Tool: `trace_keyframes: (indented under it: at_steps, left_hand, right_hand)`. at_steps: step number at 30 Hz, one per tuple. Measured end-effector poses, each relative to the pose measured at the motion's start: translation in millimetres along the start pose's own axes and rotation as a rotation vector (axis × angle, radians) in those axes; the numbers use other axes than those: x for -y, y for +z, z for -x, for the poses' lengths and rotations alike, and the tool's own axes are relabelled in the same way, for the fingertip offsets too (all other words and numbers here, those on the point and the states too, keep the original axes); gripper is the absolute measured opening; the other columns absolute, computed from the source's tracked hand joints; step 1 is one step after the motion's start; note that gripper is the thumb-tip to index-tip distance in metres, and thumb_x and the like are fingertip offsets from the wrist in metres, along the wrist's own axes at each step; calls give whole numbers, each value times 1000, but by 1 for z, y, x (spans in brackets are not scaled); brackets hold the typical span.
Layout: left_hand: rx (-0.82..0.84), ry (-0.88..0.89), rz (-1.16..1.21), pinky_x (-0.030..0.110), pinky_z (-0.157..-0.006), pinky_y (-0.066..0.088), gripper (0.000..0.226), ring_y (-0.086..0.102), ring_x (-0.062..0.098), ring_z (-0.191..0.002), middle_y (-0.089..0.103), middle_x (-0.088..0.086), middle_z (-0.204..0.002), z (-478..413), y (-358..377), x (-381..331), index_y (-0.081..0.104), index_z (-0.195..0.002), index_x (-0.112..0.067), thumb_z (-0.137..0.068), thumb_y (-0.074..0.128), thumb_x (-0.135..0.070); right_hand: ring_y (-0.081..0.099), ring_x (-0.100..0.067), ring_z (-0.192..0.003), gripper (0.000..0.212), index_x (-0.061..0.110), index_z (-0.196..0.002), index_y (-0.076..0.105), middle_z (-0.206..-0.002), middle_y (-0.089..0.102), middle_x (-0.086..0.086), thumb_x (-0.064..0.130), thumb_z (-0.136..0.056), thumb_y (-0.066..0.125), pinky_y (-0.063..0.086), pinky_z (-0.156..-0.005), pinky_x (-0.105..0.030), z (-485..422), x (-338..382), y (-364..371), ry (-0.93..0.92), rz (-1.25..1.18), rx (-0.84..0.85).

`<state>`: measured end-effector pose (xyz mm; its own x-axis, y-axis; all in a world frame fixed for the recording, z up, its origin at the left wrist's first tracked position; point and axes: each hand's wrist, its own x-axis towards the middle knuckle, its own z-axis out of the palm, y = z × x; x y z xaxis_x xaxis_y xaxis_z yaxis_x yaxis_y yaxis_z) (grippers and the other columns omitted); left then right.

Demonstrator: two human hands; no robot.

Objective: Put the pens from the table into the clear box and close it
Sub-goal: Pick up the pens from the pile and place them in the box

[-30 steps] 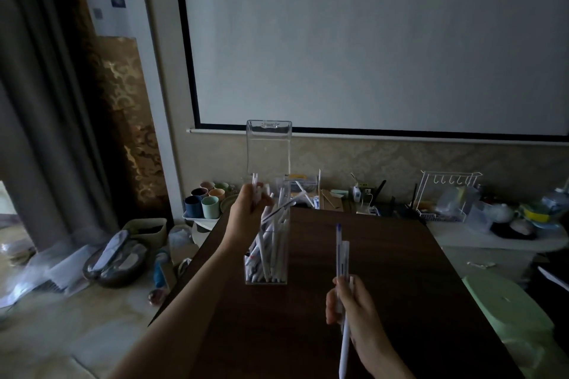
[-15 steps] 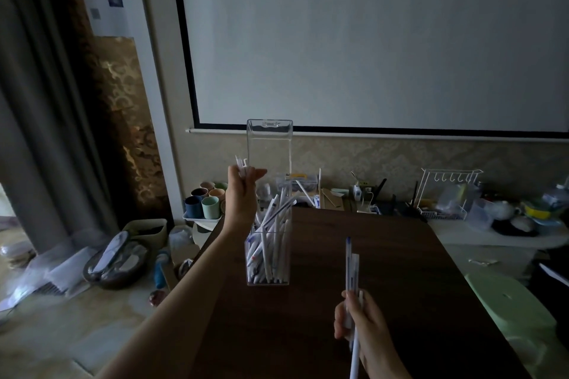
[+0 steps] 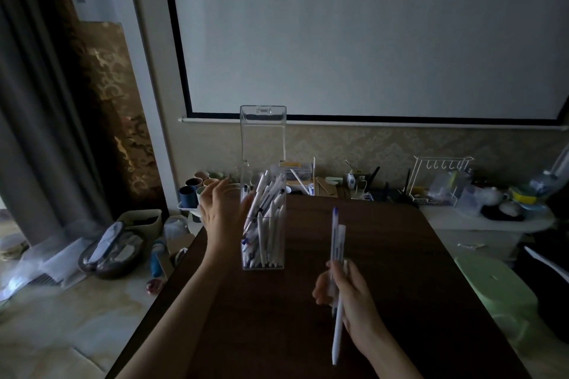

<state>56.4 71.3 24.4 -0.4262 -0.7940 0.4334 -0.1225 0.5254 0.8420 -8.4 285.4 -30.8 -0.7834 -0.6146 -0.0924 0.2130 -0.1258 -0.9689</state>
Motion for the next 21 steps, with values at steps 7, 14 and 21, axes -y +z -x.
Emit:
trace_keyframes:
  at_steps: [7, 14, 21]
  left_hand:
    - [611, 33, 217, 17, -62, 49, 12, 60, 13, -73, 62, -2, -80, 56, -21, -24, 61, -88, -26, -88, 53, -16]
    - [712, -48, 358, 16, -59, 46, 18, 58, 8, -66, 63, 5, -73, 56, -30, -33, 66, -85, -5, -84, 59, -22]
    - [624, 14, 271, 21, -59, 44, 19, 54, 25, -71, 62, 23, -83, 45, -43, -26, 64, -90, -3, -90, 51, -17]
  right_hand:
    - [58, -19, -59, 31, 2, -108, 51, -70, 63, -5, 29, -94, 45, 43, -51, -30, 15, 24, 32, -82, 221, 315]
    - [61, -22, -61, 25, 8, -114, 50, -73, 63, -10, 24, -97, 42, 44, -49, -28, 26, 27, 51, -111, 287, 439]
    - [66, -1, -97, 37, 20, -108, 56, -101, 72, -1, 47, -91, 37, 47, -81, -15, 9, 25, 60, -231, 539, 351]
